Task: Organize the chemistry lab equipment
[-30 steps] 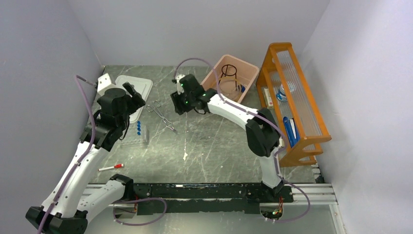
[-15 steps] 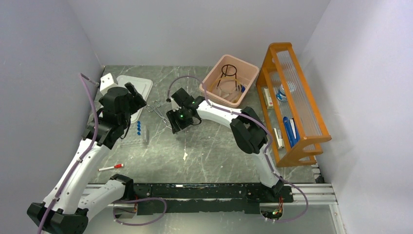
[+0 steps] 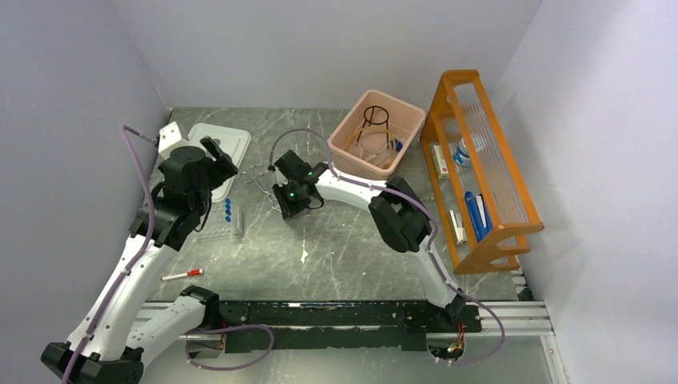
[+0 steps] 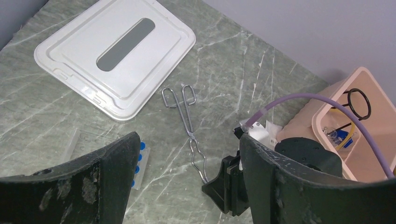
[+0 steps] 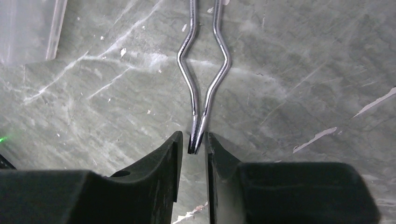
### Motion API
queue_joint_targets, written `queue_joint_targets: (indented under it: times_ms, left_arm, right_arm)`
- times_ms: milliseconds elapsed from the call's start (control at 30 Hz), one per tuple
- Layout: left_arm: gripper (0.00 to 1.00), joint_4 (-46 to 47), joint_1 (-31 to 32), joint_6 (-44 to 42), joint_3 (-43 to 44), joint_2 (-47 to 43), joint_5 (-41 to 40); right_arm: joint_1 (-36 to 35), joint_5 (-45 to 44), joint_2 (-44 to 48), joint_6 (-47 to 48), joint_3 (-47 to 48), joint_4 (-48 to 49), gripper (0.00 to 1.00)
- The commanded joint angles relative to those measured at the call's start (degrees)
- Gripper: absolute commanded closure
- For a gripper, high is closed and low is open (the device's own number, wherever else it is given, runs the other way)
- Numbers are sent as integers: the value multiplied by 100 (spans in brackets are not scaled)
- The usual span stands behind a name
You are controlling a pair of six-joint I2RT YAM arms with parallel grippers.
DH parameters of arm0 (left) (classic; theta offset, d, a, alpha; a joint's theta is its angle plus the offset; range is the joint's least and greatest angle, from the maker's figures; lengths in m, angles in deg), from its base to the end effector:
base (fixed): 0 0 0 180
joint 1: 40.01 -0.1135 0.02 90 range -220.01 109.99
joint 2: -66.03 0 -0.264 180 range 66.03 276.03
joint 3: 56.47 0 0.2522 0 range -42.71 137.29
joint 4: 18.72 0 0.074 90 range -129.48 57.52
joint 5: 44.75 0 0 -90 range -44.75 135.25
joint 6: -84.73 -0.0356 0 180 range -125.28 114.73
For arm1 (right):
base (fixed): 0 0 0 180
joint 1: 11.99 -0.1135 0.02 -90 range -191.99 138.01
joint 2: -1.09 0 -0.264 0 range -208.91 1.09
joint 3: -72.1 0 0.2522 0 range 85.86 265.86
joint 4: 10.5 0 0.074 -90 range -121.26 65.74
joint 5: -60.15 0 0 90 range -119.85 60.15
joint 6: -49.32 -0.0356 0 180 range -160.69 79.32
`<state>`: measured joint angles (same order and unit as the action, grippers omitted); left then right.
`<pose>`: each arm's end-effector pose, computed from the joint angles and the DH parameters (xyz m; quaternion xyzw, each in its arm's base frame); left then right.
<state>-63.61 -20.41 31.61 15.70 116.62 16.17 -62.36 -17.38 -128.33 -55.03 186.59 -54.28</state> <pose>0.1786 -0.0452 0.3686 -0.2579 0.7787 -0.0670 0.5680 0.3052 0.3806 0.1595 -0.3238 0.9013 0.2318 0.1705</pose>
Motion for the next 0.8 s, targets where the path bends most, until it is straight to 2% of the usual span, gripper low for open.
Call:
queue_joint_targets:
  times_ms: [0, 100, 133, 300, 500, 767]
  left_arm:
    - [18, 81, -43, -37, -65, -56, 18]
    - [18, 48, -43, -24, -79, 21, 131]
    - [17, 58, -43, -34, -95, 48, 208]
    - [4, 127, -43, 72, -415, 284, 566]
    - [3, 328, -57, 40, -384, 815, 1325]
    - [3, 1209, -104, 87, -328, 1979, 2973]
  right_arm:
    - [-26, -319, -170, -93, 46, 213, 78]
    - [-26, -413, -135, -125, 16, 279, 97]
    - [-19, -503, -77, -154, -15, 308, 100]
    - [62, -634, 581, -407, -561, 903, 100]
    - [300, -598, 1325, -950, -1331, 1478, 100]
    - [682, -116, 2215, -1662, -2401, 2320, 100]
